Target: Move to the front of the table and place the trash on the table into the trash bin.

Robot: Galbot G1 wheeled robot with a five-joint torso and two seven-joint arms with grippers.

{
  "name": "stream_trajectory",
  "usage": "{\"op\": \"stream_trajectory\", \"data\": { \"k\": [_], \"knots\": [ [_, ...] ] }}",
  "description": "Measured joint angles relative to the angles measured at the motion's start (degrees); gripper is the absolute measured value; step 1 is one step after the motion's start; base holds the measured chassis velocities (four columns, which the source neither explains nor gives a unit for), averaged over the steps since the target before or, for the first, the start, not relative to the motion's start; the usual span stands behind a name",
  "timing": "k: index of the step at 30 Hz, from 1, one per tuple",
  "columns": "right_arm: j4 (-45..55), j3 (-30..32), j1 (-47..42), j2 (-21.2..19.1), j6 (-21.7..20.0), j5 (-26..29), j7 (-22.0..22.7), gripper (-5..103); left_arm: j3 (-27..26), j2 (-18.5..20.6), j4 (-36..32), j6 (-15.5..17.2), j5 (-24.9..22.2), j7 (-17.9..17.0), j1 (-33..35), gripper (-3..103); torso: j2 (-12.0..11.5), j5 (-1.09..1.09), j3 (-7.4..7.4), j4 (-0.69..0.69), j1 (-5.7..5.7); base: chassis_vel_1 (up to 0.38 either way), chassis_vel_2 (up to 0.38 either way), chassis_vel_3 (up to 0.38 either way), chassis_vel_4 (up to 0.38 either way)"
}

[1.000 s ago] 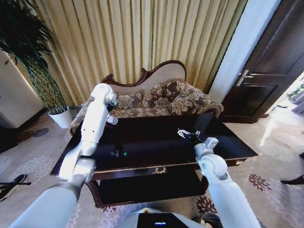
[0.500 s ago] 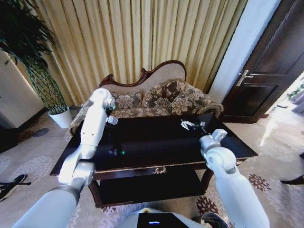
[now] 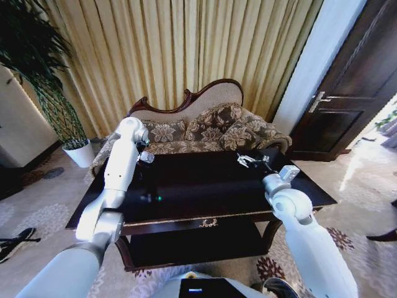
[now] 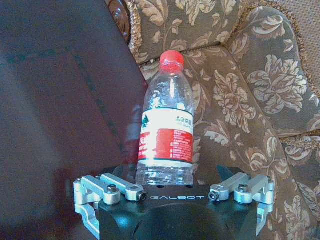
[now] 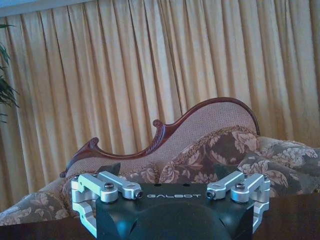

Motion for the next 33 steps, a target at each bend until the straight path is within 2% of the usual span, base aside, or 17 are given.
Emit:
{"op": "stream_trajectory", "data": {
  "k": [13,14,17,19,23,24,27,28,30,32,33],
  "knots": [
    [-0.1,0.0,-1.0,0.6,0.1,-0.6,0.0,100,-1.9,0.1,0.0,0.0,-0.2,0.1,1.0,100,0.0,0.00,0.00,0.00,0.00,0.000,0.000,0.000,0.000],
    [-0.1,0.0,-1.0,0.6,0.1,-0.6,0.0,100,-2.1,0.1,0.0,0.0,-0.2,0.2,1.1,103,0.0,-0.01,0.00,0.00,0.00,0.000,0.000,0.000,0.000],
    [-0.1,-0.2,-1.1,0.9,0.2,-0.7,0.0,100,-2.2,0.0,0.0,0.0,-0.3,0.2,1.1,97,0.0,0.00,0.00,0.00,0.00,0.000,0.000,0.000,0.000],
    [-0.1,-0.2,-1.1,1.1,0.2,-0.7,0.0,100,-2.3,0.0,0.0,0.0,-0.3,0.2,1.1,97,0.0,-0.01,0.00,0.00,0.00,0.000,0.000,0.000,0.000],
    [-0.1,-0.3,-1.6,1.4,0.2,-1.0,0.0,100,-2.8,-0.4,0.3,0.0,-0.3,0.5,0.7,81,0.0,0.00,0.00,0.00,0.00,0.000,0.000,0.000,0.000],
    [-0.1,-0.3,-1.6,1.4,0.2,-1.0,0.0,100,-2.8,-0.4,0.3,0.0,-0.3,0.5,0.7,81,0.0,0.00,0.00,0.00,0.00,0.000,0.000,0.000,0.000],
    [-0.1,0.0,-1.7,1.4,0.2,-1.1,0.0,100,-3.2,-0.7,0.3,0.0,-0.3,0.7,0.9,65,0.0,0.00,0.00,0.00,0.00,0.000,0.000,0.000,0.000],
    [-0.1,0.0,-1.7,1.4,0.2,-1.1,0.0,100,-3.2,-0.7,0.3,0.0,-0.3,0.7,0.9,65,0.0,0.00,0.00,0.00,0.00,0.000,0.000,0.000,0.000],
    [-0.1,0.1,-1.7,1.3,0.2,-1.1,0.0,100,-3.5,-1.1,0.3,-0.1,-0.2,0.9,1.0,54,0.0,0.01,-0.01,0.00,0.00,0.000,0.000,0.000,0.000],
    [0.0,0.1,-1.7,1.3,0.3,-1.1,0.0,100,-3.6,-1.2,0.3,-0.1,-0.2,1.0,1.1,54,0.0,0.01,-0.01,0.00,0.00,0.000,0.000,0.000,0.000],
    [0.0,0.2,-1.7,1.3,0.3,-1.1,0.0,100,-3.7,-1.3,0.2,-0.1,-0.2,1.3,1.2,45,0.0,0.01,-0.01,0.00,0.00,0.000,0.000,0.000,0.000]
  ]
}}
